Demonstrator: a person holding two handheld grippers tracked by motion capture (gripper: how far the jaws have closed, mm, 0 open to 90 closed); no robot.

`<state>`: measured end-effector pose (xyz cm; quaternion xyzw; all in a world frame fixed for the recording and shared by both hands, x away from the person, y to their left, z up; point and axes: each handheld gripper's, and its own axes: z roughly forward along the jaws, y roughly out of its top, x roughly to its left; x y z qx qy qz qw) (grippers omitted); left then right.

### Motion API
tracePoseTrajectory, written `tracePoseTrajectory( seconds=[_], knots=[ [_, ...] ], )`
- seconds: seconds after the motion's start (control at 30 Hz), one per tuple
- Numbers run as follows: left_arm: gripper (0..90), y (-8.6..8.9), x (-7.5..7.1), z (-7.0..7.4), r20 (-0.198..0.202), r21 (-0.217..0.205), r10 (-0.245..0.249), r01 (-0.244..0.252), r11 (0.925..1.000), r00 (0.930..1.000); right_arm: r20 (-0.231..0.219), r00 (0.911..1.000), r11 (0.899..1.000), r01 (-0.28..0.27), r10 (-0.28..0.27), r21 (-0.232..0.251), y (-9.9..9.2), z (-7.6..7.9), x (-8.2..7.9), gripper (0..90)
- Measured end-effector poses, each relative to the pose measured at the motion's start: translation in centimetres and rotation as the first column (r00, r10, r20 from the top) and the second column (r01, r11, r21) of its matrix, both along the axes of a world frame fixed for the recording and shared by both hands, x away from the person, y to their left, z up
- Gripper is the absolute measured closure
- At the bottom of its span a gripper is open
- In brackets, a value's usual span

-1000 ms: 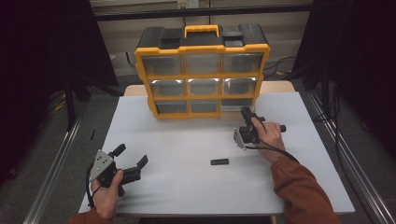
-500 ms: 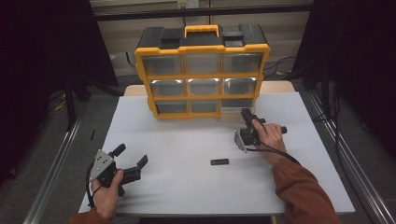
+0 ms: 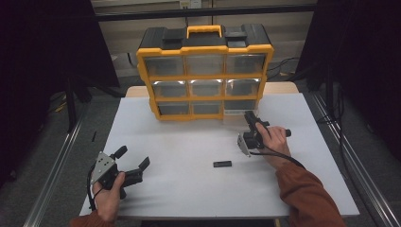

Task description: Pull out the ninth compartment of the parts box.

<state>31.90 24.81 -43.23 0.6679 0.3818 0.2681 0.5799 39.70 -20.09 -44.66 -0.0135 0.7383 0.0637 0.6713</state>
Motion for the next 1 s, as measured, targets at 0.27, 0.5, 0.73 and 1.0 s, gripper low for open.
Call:
tracePoseTrajectory(
  seconds=[0.27, 0.5, 0.73, 1.0],
  knots=[
    [2.6, 0.01, 0.0, 0.0, 0.001, -0.001, -0.001, 0.001, 1.0, 1.0, 0.004, 1.0, 1.0, -0.004, 0.004, -0.004, 0.02, 0.01, -0.17, 79.7],
    [2.6, 0.0, 0.01, 0.0, -0.003, 0.005, -0.002, 0.002, 1.0, 1.0, 0.006, 1.0, 1.0, -0.003, 0.003, -0.006, 0.01, -0.05, -0.33, 79.8],
    [2.6, 0.0, 0.01, 0.02, 0.001, 0.002, -0.001, 0.001, 1.0, 1.0, 0.018, 0.9998, 1.0, -0.012, 0.012, -0.02, 0.02, -0.05, -0.51, 79.9],
    [2.6, 0.0, 0.02, 0.0, 0.001, 0.003, 0.0, 0.0, 1.0, 1.0, 0.012, 0.9999, 1.0, -0.009, 0.009, -0.007, -0.03, -0.19, -0.75, 79.9]
  ],
)
